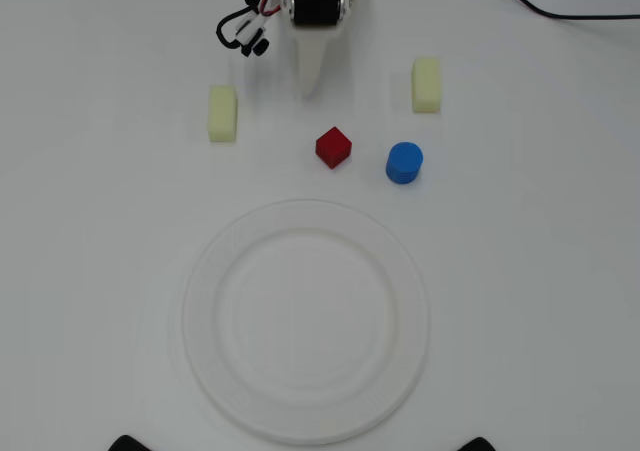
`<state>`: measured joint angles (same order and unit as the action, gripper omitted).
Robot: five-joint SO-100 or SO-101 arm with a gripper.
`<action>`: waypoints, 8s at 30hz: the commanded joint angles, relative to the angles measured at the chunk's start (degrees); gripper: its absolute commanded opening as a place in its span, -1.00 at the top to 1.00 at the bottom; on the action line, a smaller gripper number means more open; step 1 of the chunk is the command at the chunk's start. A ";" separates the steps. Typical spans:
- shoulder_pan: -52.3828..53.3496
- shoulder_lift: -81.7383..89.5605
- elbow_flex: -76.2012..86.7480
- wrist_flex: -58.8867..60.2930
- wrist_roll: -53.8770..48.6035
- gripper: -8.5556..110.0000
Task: Grasp a blue block and put it in the dish.
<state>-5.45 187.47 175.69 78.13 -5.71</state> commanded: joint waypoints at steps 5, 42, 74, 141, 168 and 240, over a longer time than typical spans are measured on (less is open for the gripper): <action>-1.05 10.11 5.19 3.25 -1.05 0.85; -7.56 -59.24 -47.20 -5.98 -2.37 0.78; -24.08 -107.05 -81.74 -7.91 -3.25 0.46; -15.91 -110.48 -82.79 -5.80 -8.17 0.62; -10.28 -115.58 -83.94 -5.54 -13.45 0.55; 0.26 -109.86 -143.53 33.31 -2.11 0.08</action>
<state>-5.10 64.25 25.05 105.47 -7.91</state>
